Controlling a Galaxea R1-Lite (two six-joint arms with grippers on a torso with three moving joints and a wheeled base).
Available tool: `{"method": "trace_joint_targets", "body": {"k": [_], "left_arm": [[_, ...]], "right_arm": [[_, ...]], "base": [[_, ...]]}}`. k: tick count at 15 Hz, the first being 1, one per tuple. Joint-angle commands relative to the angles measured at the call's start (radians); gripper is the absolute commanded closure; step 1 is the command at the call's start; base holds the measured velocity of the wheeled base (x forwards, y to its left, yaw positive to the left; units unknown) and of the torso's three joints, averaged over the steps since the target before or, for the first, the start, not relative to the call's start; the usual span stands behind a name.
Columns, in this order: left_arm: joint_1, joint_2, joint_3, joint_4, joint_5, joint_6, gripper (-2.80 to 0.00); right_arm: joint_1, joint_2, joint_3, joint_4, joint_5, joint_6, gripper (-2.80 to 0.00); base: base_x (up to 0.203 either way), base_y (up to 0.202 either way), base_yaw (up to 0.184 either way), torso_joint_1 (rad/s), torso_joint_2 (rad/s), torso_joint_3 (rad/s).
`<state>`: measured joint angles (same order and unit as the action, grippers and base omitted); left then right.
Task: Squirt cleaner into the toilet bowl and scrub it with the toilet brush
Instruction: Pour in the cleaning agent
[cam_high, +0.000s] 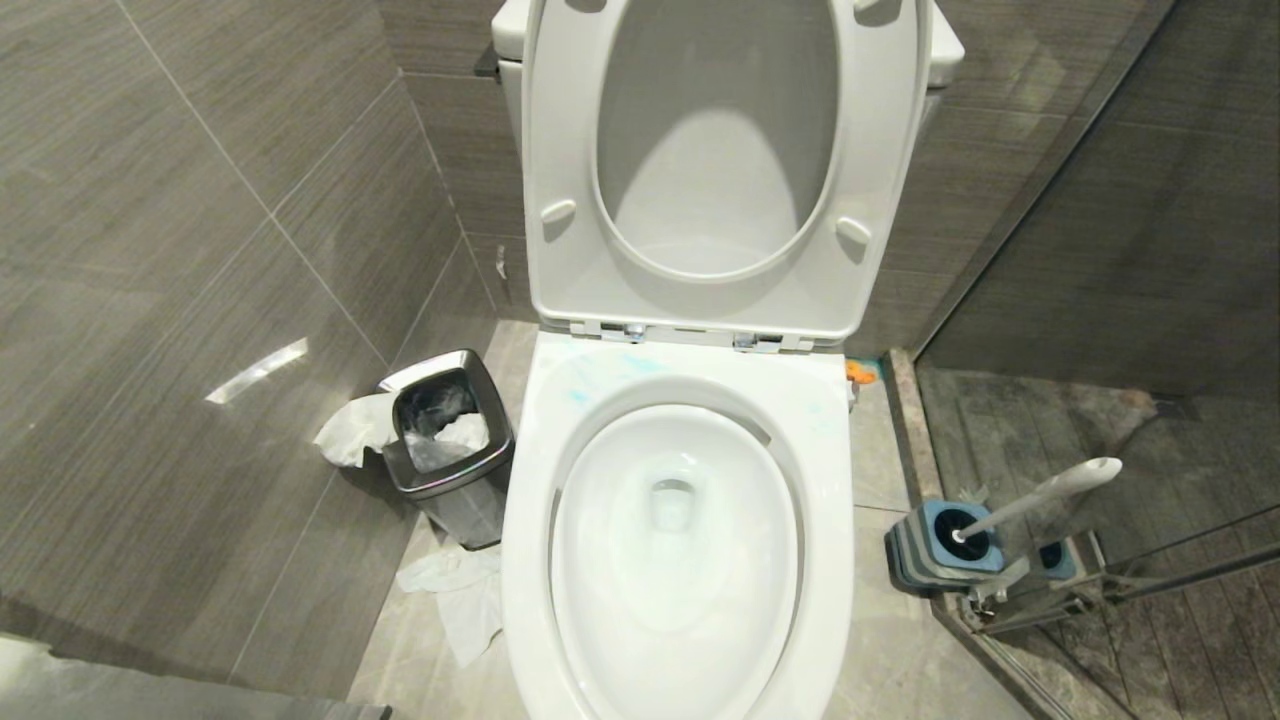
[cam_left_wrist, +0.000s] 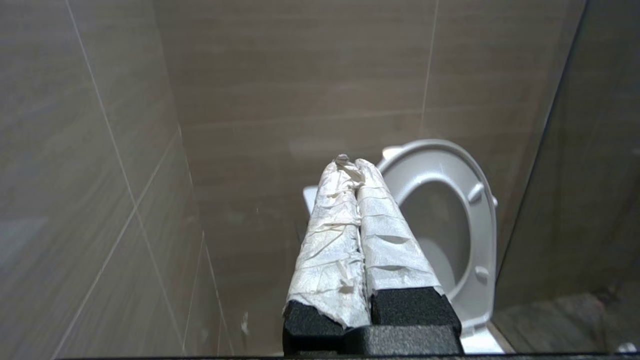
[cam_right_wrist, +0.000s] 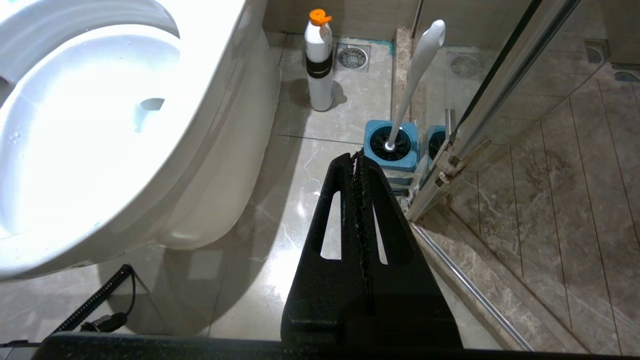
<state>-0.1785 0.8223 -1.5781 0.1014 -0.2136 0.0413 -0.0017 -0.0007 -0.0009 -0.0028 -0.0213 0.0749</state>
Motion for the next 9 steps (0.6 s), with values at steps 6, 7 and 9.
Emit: {"method": "trace_joint_targets", "body": {"k": [6,7,9], "left_arm": [[0.096,-0.468,0.422,0.126,-0.057,-0.013,0.00],[0.113,-0.521,0.454,0.157,-0.075,-0.031,0.00],[0.146,-0.636,0.543,0.208,-0.116,-0.057,0.00]], "right_arm": [[0.000,0.001,-0.001,0.000,0.000,0.000,0.00],[0.000,0.001,0.000,0.000,0.000,0.000,0.00],[0.000,0.001,-0.001,0.000,0.000,0.000,0.00]], "base": [[0.000,0.000,0.000,0.000,0.00,0.000],[0.000,0.000,0.000,0.000,0.00,0.000],[0.000,0.000,0.000,0.000,0.00,0.000]]}}
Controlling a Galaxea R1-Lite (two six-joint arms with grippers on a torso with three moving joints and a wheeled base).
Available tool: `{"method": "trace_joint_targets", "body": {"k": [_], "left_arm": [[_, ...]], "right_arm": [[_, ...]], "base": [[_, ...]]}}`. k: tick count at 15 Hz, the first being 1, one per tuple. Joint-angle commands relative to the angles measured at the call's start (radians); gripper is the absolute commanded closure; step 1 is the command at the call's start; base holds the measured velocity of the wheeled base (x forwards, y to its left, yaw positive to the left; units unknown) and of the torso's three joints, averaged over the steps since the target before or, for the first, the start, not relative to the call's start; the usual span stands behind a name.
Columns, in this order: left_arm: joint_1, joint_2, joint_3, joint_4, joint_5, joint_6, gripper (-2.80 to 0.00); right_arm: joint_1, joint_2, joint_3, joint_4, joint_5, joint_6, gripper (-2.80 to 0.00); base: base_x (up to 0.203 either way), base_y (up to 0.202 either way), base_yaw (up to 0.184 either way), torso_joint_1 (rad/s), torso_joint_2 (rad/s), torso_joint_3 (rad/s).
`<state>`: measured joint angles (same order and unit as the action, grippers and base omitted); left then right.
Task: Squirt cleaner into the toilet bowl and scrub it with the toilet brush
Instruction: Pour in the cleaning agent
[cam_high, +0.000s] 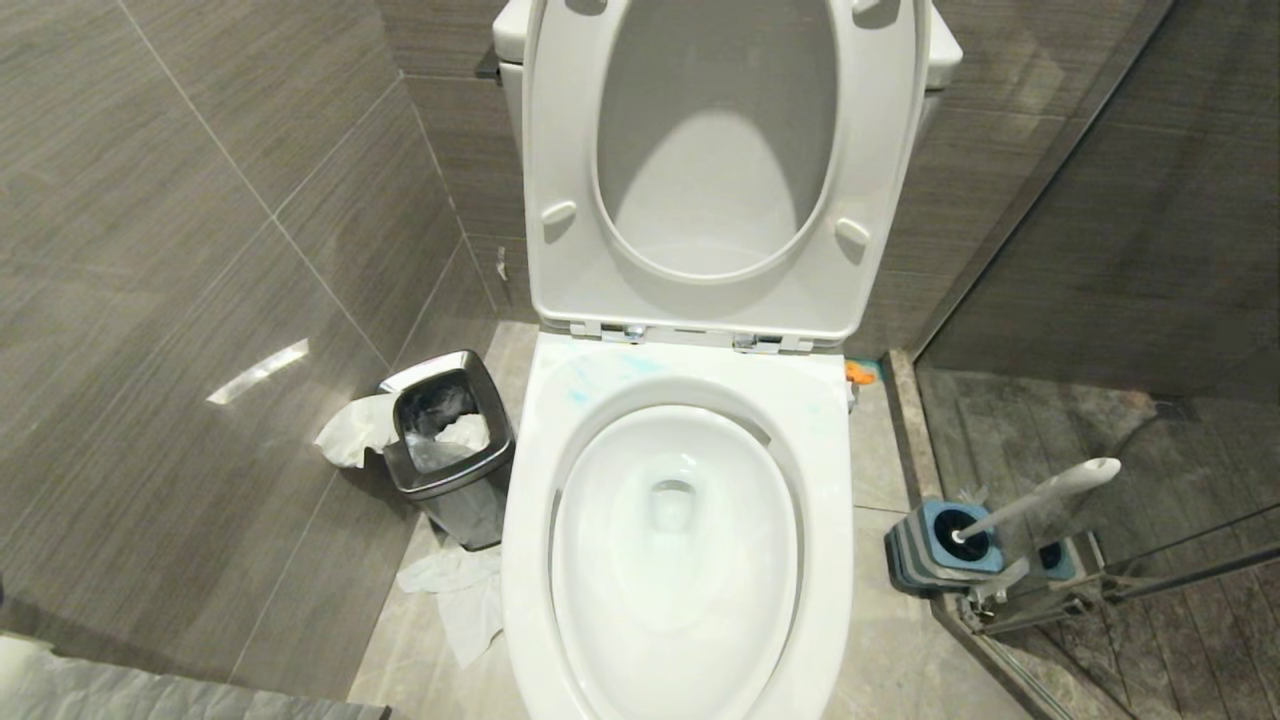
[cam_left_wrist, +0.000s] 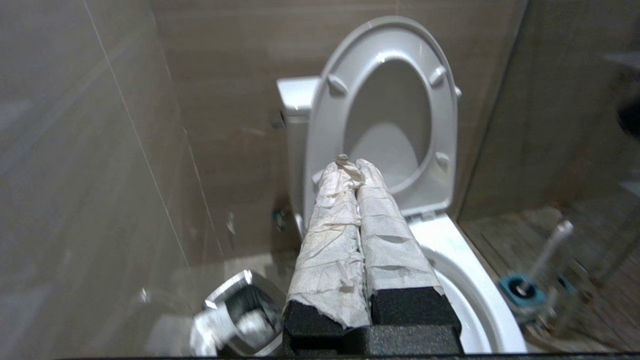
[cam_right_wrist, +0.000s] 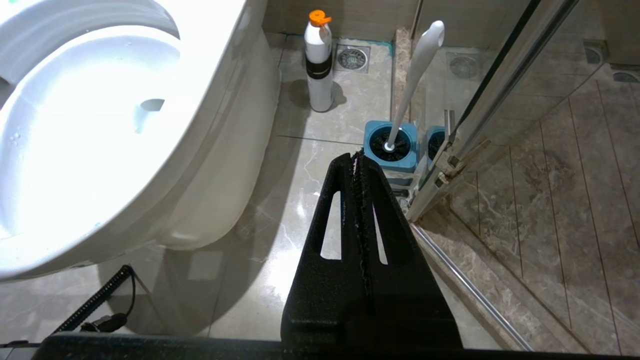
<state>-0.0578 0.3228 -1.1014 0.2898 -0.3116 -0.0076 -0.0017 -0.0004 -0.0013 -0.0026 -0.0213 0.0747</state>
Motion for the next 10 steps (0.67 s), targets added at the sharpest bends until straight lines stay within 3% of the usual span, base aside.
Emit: {"method": "trace_joint_targets", "body": {"k": [1,3,7,10], "left_arm": [[0.037,-0.191,0.116,0.030,-0.037,-0.013,0.00],[0.051,-0.298,0.221,0.039,-0.064,-0.017,0.00],[0.056,-0.323,0.355,0.023,-0.069,0.004,0.00],[0.056,-0.323,0.497,-0.064,-0.042,0.034,0.00]], "right_arm": [[0.000,0.000,0.000,-0.001,0.000,0.000,0.00],[0.000,0.000,0.000,-0.001,0.000,0.000,0.00],[0.000,-0.001,0.001,-0.001,0.000,0.000,0.00],[0.000,0.000,0.000,-0.001,0.000,0.000,0.00]], "base": [[0.000,0.000,0.000,0.000,0.00,0.000],[0.000,0.000,0.000,0.000,0.00,0.000],[0.000,0.000,0.000,0.000,0.00,0.000],[0.000,0.000,0.000,0.000,0.00,0.000]]}}
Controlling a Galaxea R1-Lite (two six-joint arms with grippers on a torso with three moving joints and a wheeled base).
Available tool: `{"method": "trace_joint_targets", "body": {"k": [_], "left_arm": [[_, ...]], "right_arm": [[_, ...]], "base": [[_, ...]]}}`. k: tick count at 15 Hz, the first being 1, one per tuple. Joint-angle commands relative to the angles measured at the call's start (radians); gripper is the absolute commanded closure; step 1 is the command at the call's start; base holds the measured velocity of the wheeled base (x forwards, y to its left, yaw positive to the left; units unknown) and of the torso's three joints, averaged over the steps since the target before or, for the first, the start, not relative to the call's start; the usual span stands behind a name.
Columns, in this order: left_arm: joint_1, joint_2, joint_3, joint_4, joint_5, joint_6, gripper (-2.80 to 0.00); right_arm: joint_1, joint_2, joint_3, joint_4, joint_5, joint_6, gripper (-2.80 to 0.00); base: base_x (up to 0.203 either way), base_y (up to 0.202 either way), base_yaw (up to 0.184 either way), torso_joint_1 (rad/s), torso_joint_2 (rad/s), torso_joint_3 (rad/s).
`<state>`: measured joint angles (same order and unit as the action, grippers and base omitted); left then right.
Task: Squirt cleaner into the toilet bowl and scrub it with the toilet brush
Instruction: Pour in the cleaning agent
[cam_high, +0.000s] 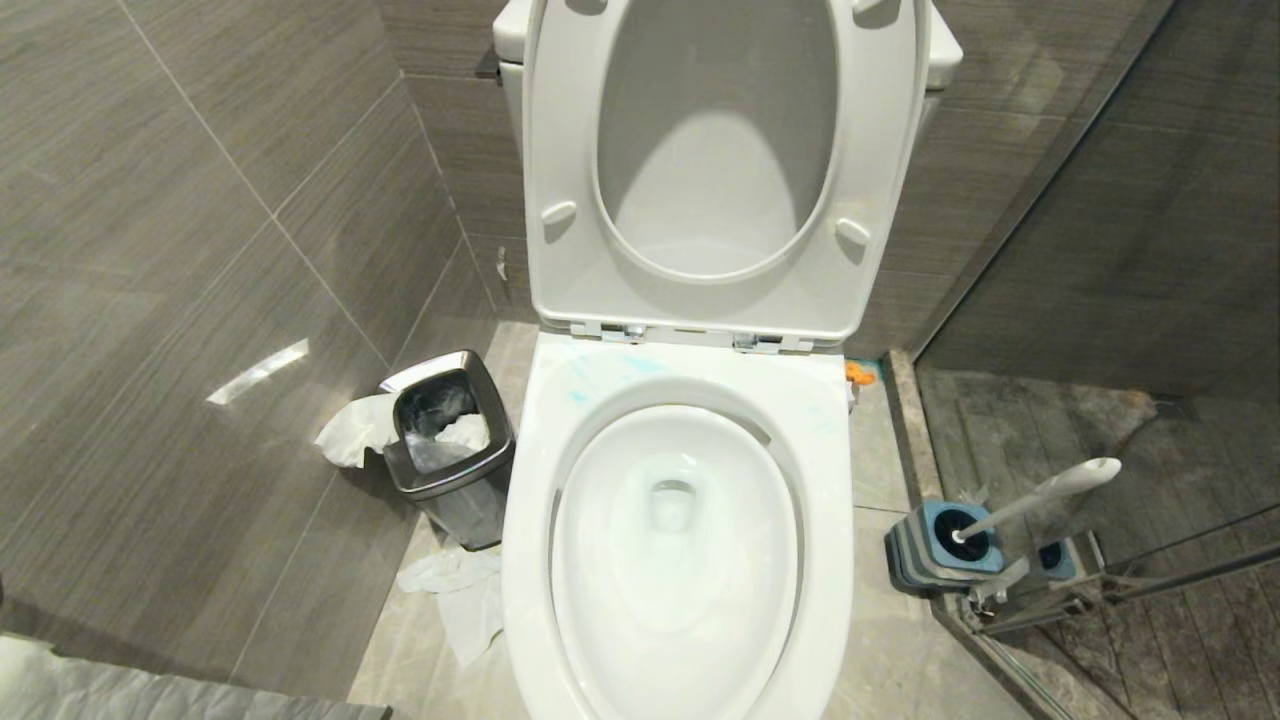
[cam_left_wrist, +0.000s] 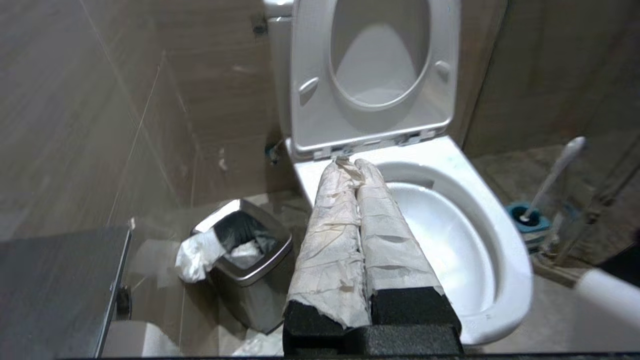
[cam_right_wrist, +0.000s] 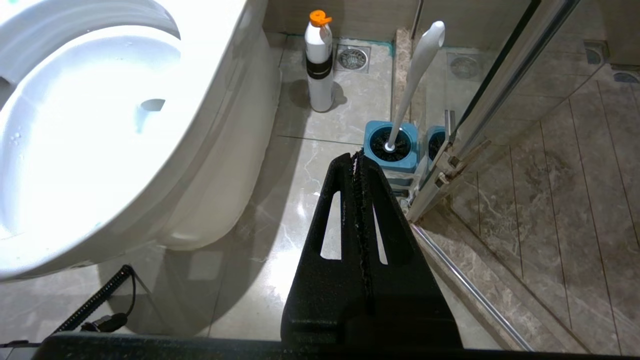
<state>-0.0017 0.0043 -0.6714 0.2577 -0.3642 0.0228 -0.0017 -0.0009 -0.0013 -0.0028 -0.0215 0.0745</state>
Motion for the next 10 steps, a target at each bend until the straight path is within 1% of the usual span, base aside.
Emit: {"method": "trace_joint_targets", "body": {"k": [1,3,4,6,10], "left_arm": [[0.000,-0.004,0.121,-0.071,0.035,0.007,0.00],[0.000,-0.004,0.226,-0.132,0.082,0.015,0.00],[0.000,-0.004,0.275,-0.152,0.108,0.032,0.00],[0.000,-0.004,0.367,-0.168,0.170,0.066,0.00],[0.000,-0.004,0.521,-0.186,0.259,0.108,0.00]], "right_arm": [[0.000,0.001,0.001,0.000,0.000,0.001,0.00],[0.000,0.001,0.000,0.000,0.000,0.001,0.00],[0.000,0.001,0.000,0.000,0.000,0.001,0.00],[0.000,0.001,0.000,0.000,0.000,0.001,0.00],[0.000,0.001,0.001,0.000,0.000,0.001,0.00]], "base": [[0.000,0.000,0.000,0.000,0.00,0.000],[0.000,0.000,0.000,0.000,0.00,0.000],[0.000,0.000,0.000,0.000,0.00,0.000],[0.000,0.000,0.000,0.000,0.00,0.000],[0.000,0.000,0.000,0.000,0.00,0.000]]}}
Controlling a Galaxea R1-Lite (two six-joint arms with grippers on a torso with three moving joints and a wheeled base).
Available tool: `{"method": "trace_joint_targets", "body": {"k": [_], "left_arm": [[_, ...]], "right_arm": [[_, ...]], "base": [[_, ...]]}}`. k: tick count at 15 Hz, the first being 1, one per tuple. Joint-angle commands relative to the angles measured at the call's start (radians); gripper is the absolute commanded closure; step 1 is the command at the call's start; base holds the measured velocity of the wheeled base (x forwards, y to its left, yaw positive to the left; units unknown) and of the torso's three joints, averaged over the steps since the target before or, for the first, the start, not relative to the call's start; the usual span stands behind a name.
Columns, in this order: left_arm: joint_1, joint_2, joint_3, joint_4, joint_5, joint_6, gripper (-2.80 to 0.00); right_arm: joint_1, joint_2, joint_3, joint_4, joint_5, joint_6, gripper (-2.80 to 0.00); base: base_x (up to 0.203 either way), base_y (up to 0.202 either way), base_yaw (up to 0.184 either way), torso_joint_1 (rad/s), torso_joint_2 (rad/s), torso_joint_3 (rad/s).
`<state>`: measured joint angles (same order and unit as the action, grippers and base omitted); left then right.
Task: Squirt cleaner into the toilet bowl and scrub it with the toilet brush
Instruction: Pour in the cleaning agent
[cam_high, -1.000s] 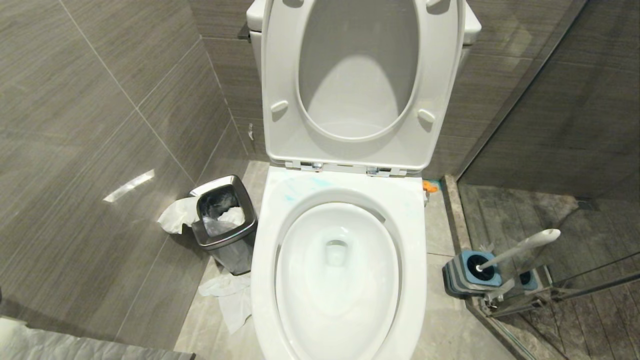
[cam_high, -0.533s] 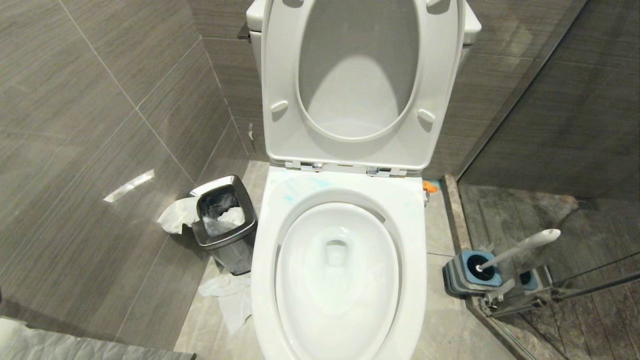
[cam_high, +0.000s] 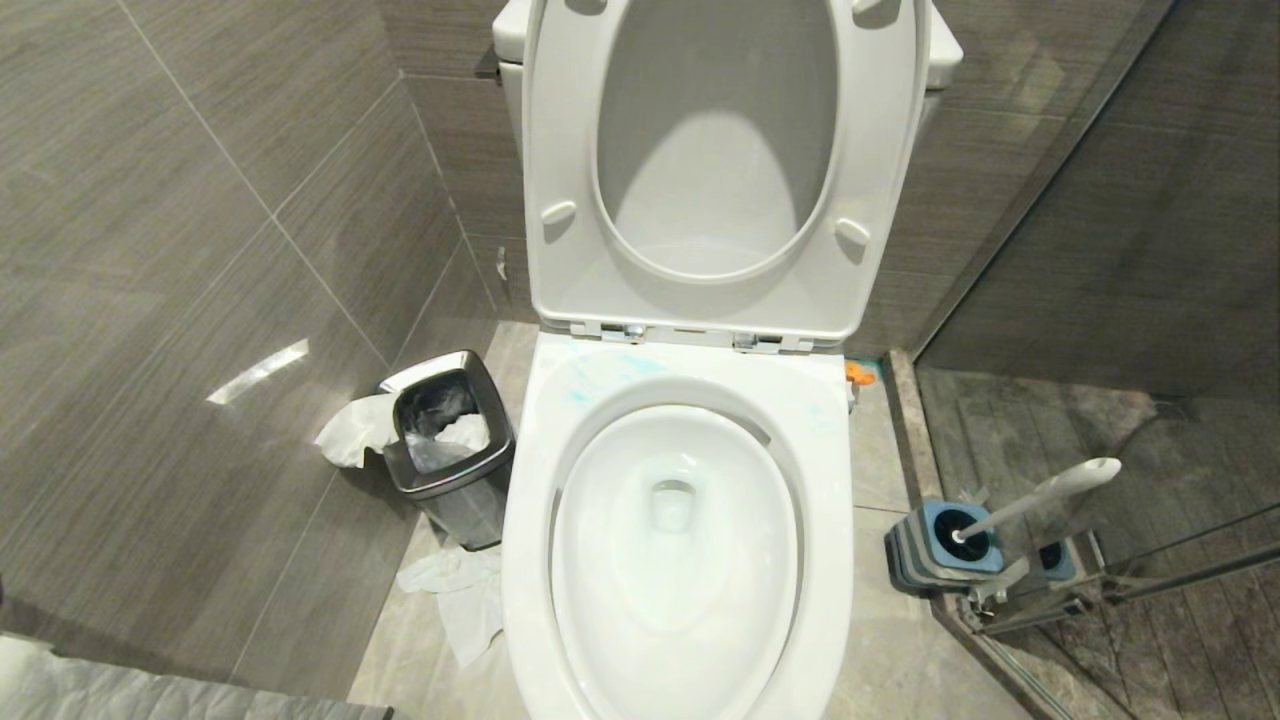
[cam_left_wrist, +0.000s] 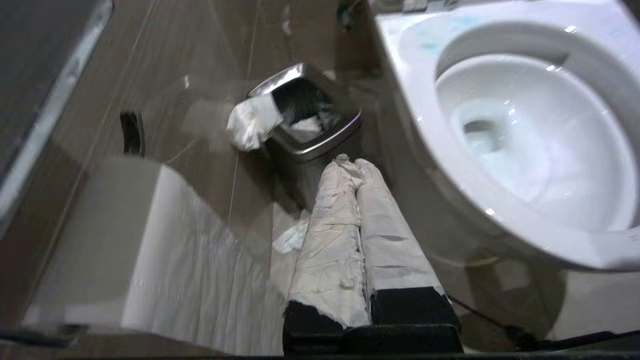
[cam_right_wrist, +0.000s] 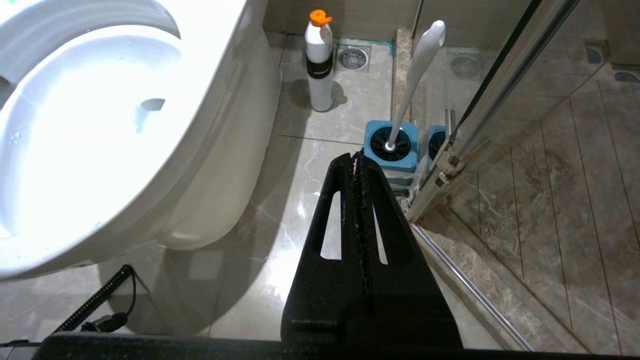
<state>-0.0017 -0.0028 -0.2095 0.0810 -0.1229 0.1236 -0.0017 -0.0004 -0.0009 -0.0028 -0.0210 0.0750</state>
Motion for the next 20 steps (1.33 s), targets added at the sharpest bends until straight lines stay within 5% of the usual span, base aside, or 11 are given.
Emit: {"method": "trace_joint_targets", "body": {"k": [1,4,9,14,20], "left_arm": [[0.000,0.003,0.102,-0.035,0.031,0.012,0.00],[0.000,0.003,0.214,-0.122,0.059,0.016,0.00],[0.000,0.003,0.208,-0.053,0.076,0.005,0.00],[0.000,0.003,0.211,-0.074,0.098,-0.094,0.00],[0.000,0.003,0.211,-0.073,0.097,-0.102,0.00]], "right_arm": [[0.000,-0.001,0.000,0.000,0.000,0.000,0.00],[0.000,0.000,-0.001,0.000,0.000,0.000,0.00],[0.000,0.000,0.000,0.000,0.000,0.000,0.00],[0.000,0.000,-0.001,0.000,0.000,0.000,0.00],[0.000,0.000,-0.004,0.009,-0.002,-0.001,0.00]], "base": [[0.000,0.000,0.000,0.000,0.00,0.000],[0.000,0.000,0.000,0.000,0.00,0.000],[0.000,0.000,0.000,0.000,0.00,0.000],[0.000,0.000,0.000,0.000,0.00,0.000],[0.000,0.000,0.000,0.000,0.00,0.000]]}}
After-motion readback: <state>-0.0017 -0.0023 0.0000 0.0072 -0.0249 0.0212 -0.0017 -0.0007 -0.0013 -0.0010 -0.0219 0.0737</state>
